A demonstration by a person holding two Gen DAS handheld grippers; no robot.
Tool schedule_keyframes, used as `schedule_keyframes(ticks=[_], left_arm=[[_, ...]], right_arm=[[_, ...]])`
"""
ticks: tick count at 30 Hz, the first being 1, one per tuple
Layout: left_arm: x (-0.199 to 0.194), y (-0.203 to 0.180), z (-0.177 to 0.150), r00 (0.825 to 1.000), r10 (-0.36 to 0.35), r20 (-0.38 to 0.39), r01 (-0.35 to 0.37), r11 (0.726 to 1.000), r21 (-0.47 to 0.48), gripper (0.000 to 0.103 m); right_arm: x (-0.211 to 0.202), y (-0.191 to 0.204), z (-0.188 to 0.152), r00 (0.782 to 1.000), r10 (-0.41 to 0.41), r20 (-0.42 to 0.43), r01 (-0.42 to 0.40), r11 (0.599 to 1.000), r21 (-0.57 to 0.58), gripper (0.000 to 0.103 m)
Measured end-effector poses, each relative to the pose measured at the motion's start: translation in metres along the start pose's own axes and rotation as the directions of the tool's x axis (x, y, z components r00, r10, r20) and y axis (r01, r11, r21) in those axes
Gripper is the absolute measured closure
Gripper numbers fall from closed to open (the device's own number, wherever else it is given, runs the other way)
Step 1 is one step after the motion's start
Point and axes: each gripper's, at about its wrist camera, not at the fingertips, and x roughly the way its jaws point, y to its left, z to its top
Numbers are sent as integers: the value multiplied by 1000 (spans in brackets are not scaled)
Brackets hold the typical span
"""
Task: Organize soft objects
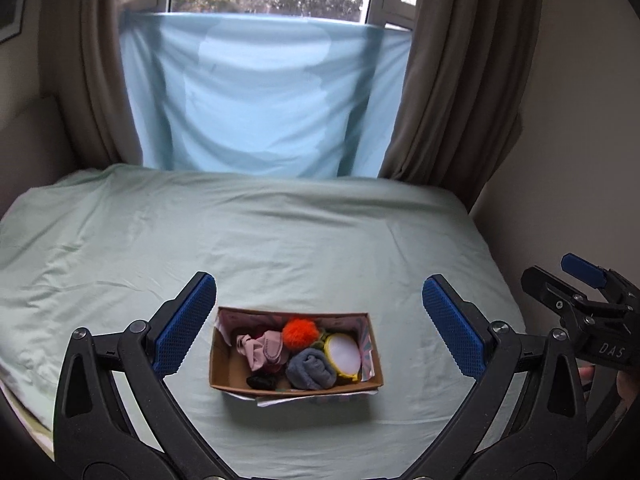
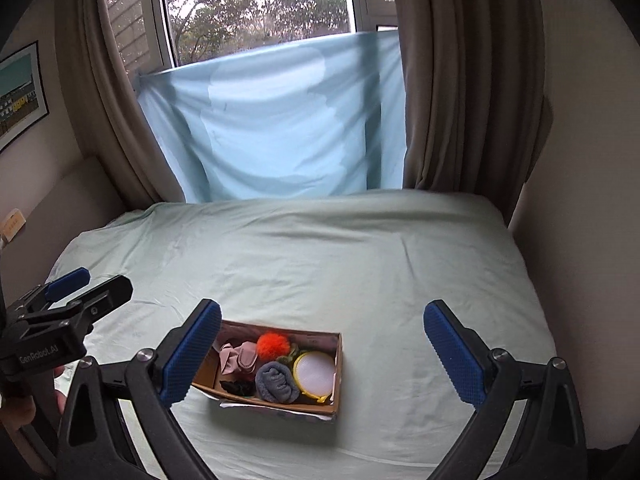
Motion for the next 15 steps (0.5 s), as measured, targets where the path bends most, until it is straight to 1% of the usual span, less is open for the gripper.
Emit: schedule_keyframes(ticks=[2,5,10,13,15], left_arm=[[-17,-9,1,999,6,46,-7,1000,13,0],[-35,-22,-2,995,19,93,-22,999,30,0],[-53,-34,-15,985,26,172,-31,999,29,0],[-60,-38,-21,980,31,195,-35,999,18,0],[-62,-40,-24,980,31,198,-35,999,18,0]], right_arm=[[-19,-4,4,999,-19,40,19,1000,-5,2],[-38,-11,4,996,-38,81,38,999,-9,2],[-54,-24,-4,990,-72,119,72,997,3,2],[-62,-30,-9,986,-98,134,99,995,0,2],[-66,-33,-9,984,-102,144,102,995,5,2]])
